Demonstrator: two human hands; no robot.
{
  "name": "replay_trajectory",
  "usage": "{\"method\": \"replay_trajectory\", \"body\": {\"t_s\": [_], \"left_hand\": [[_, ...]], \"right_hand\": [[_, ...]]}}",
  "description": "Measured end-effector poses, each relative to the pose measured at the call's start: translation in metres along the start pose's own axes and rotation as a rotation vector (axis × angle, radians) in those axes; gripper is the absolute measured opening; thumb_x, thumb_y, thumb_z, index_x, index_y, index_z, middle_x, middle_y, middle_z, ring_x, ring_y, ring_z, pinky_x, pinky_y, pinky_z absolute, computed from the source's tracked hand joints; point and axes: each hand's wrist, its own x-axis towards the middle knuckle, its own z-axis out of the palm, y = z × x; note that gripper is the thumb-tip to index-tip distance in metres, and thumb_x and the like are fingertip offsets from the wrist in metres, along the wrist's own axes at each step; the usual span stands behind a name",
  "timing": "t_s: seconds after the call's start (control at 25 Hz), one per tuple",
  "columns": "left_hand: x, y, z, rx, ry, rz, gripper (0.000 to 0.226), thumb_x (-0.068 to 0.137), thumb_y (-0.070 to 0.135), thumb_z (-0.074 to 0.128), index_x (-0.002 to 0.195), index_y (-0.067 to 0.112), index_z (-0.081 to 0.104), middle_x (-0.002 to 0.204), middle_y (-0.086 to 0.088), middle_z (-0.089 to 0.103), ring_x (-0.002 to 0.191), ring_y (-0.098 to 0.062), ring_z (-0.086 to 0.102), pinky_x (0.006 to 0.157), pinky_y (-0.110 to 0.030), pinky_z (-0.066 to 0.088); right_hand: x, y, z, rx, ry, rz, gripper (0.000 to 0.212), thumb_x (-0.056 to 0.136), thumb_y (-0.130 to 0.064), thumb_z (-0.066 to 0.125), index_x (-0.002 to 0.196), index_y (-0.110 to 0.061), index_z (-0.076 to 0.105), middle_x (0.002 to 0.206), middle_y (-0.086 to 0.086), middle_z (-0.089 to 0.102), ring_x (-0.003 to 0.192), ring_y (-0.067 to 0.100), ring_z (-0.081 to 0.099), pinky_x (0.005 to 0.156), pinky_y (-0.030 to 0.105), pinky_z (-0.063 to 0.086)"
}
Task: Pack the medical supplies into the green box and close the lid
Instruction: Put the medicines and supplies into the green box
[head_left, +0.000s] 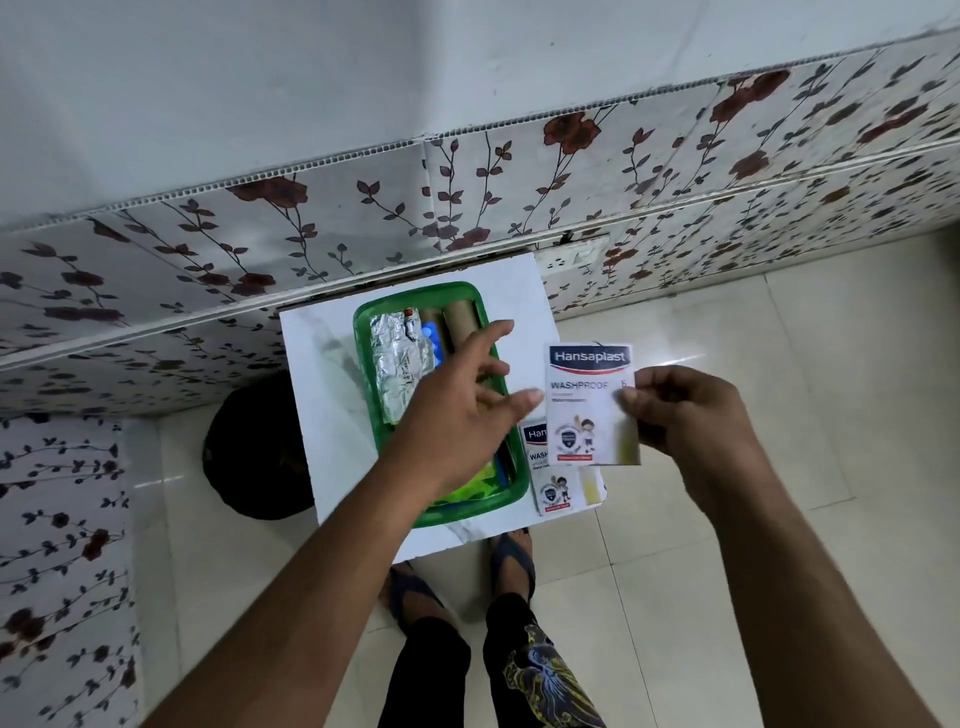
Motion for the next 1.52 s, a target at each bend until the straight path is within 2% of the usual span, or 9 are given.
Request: {"method": "replay_trajectory", "body": {"t_s": [0.12, 0.24, 0.36, 0.56, 0.72, 0.88, 1.08, 1.32, 1.52], "left_hand": [[-0.005, -0.001, -0.008, -0.245, -0.018, -0.057, 0.072, 0.080, 0.003, 0.073, 0.135, 0.040, 0.046, 0.115, 0.005, 0.068, 0.094, -0.010, 0.071, 0.077, -0.033, 0.059], [0.001, -0.021, -0.040, -0.182, 0.216, -0.088, 0.060, 0.079, -0.004, 0.072, 0.123, 0.034, 0.055, 0.106, 0.012, 0.069, 0.095, -0.013, 0.071, 0.073, -0.034, 0.061], [0.019, -0.047, -0.068, 0.065, 0.360, -0.068, 0.061, 0.077, 0.005, 0.076, 0.124, 0.036, 0.052, 0.114, 0.003, 0.063, 0.102, -0.021, 0.067, 0.085, -0.044, 0.057], [0.033, -0.054, -0.065, 0.688, 0.406, 0.039, 0.066, 0.078, 0.027, 0.078, 0.137, 0.020, 0.049, 0.124, -0.011, 0.045, 0.114, -0.031, 0.050, 0.093, -0.043, 0.046], [0.027, -0.064, -0.067, 0.922, 0.473, 0.129, 0.056, 0.077, 0.043, 0.074, 0.127, 0.021, 0.059, 0.130, -0.016, 0.046, 0.117, -0.037, 0.041, 0.093, -0.052, 0.042], [0.024, -0.074, -0.066, 1.043, 0.382, 0.042, 0.067, 0.073, 0.065, 0.065, 0.128, 0.028, 0.060, 0.144, -0.015, 0.038, 0.129, -0.039, 0.033, 0.097, -0.054, 0.037], [0.026, -0.074, -0.069, 0.940, 0.364, -0.012, 0.070, 0.073, 0.068, 0.063, 0.131, 0.030, 0.059, 0.147, -0.014, 0.035, 0.133, -0.038, 0.028, 0.101, -0.055, 0.034], [0.004, -0.076, -0.074, 0.543, 0.521, 0.085, 0.043, 0.084, 0.043, 0.068, 0.124, 0.027, 0.063, 0.136, -0.011, 0.043, 0.128, -0.030, 0.036, 0.101, -0.040, 0.037], [-0.011, -0.099, -0.073, 0.360, 0.587, 0.015, 0.033, 0.086, 0.029, 0.066, 0.120, 0.027, 0.066, 0.127, -0.007, 0.047, 0.120, -0.023, 0.046, 0.098, -0.025, 0.035]], "right_hand": [[-0.012, -0.016, 0.034, 0.021, -0.197, 0.014, 0.015, 0.082, -0.001, 0.072, 0.095, 0.004, 0.067, 0.081, 0.014, 0.072, 0.067, 0.021, 0.069, 0.062, 0.031, 0.059], [-0.002, 0.000, 0.044, -0.112, -0.042, -0.018, 0.017, 0.082, -0.014, 0.075, 0.098, -0.009, 0.073, 0.084, 0.007, 0.073, 0.068, 0.014, 0.067, 0.060, 0.024, 0.051], [0.016, 0.038, 0.027, -0.492, 0.179, 0.007, 0.032, 0.083, -0.025, 0.074, 0.113, -0.016, 0.068, 0.099, 0.005, 0.070, 0.090, 0.021, 0.068, 0.065, 0.026, 0.045], [0.029, 0.093, 0.026, -0.838, 0.027, 0.106, 0.079, 0.069, -0.041, 0.082, 0.137, -0.020, 0.049, 0.123, 0.015, 0.056, 0.103, 0.032, 0.064, 0.086, 0.045, 0.055], [0.026, 0.100, 0.034, -0.917, 0.070, 0.078, 0.061, 0.068, -0.043, 0.078, 0.123, -0.024, 0.059, 0.108, 0.004, 0.065, 0.088, 0.023, 0.068, 0.078, 0.043, 0.058], [0.018, 0.095, 0.038, -0.952, 0.113, 0.067, 0.046, 0.070, -0.043, 0.073, 0.113, -0.027, 0.065, 0.101, -0.002, 0.071, 0.084, 0.021, 0.068, 0.075, 0.037, 0.056], [0.008, 0.068, 0.034, -0.854, 0.221, -0.009, 0.018, 0.087, -0.024, 0.064, 0.104, -0.020, 0.071, 0.091, -0.001, 0.073, 0.074, 0.021, 0.061, 0.058, 0.025, 0.042], [-0.033, -0.017, 0.048, -0.507, 0.304, -0.295, 0.011, 0.092, -0.016, 0.063, 0.098, -0.017, 0.072, 0.079, -0.012, 0.066, 0.067, -0.005, 0.059, 0.052, 0.005, 0.041], [-0.037, -0.006, 0.109, -0.589, -0.042, -0.203, 0.003, 0.085, -0.019, 0.071, 0.086, -0.022, 0.072, 0.075, -0.011, 0.071, 0.070, 0.013, 0.068, 0.068, 0.030, 0.054]]}}
